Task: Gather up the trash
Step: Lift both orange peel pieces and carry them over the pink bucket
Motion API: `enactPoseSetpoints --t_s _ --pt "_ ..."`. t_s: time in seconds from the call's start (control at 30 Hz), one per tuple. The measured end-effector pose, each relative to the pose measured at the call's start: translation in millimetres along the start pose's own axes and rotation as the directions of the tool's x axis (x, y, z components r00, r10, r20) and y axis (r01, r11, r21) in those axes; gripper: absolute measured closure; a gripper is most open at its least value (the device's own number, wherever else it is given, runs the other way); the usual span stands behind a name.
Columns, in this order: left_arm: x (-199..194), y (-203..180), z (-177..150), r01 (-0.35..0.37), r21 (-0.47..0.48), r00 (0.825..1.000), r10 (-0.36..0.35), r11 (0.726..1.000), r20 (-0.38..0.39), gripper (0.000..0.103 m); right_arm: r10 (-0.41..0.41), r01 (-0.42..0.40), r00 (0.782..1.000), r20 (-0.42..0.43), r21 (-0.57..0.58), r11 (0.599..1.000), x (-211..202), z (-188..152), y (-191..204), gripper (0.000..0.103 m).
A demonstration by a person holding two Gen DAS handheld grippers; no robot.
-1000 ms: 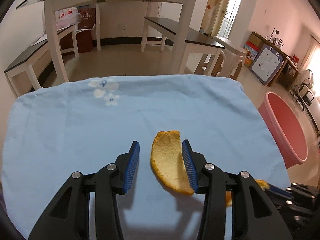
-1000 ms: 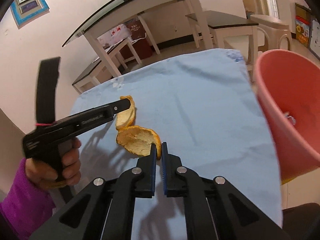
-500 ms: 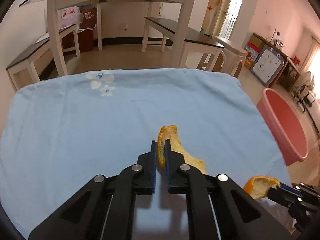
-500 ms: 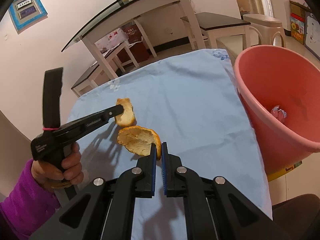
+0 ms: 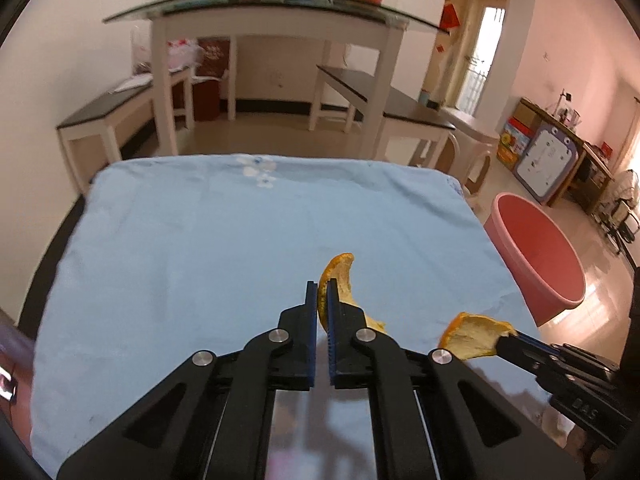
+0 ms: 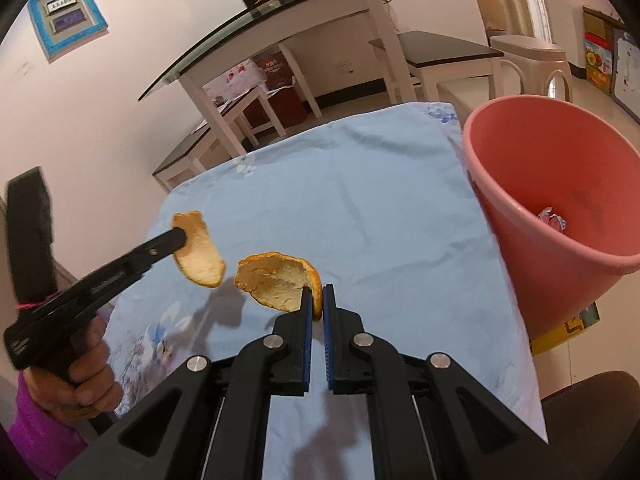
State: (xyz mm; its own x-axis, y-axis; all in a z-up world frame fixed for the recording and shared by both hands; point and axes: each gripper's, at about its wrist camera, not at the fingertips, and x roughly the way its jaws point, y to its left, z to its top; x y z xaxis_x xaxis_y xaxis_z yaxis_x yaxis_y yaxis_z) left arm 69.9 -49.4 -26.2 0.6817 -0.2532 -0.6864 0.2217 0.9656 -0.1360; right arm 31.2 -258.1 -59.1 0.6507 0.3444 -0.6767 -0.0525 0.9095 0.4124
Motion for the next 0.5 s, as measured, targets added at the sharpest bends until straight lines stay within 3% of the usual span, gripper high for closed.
enactPoseSetpoints --t_s 0.5 --pt "-59 6 -16 -0.019 -0.040 0.995 0.022 0.999 0.099 0.099 -0.004 0.007 0.999 0.033 -0.091 0.996 -16 -3 28 0.099"
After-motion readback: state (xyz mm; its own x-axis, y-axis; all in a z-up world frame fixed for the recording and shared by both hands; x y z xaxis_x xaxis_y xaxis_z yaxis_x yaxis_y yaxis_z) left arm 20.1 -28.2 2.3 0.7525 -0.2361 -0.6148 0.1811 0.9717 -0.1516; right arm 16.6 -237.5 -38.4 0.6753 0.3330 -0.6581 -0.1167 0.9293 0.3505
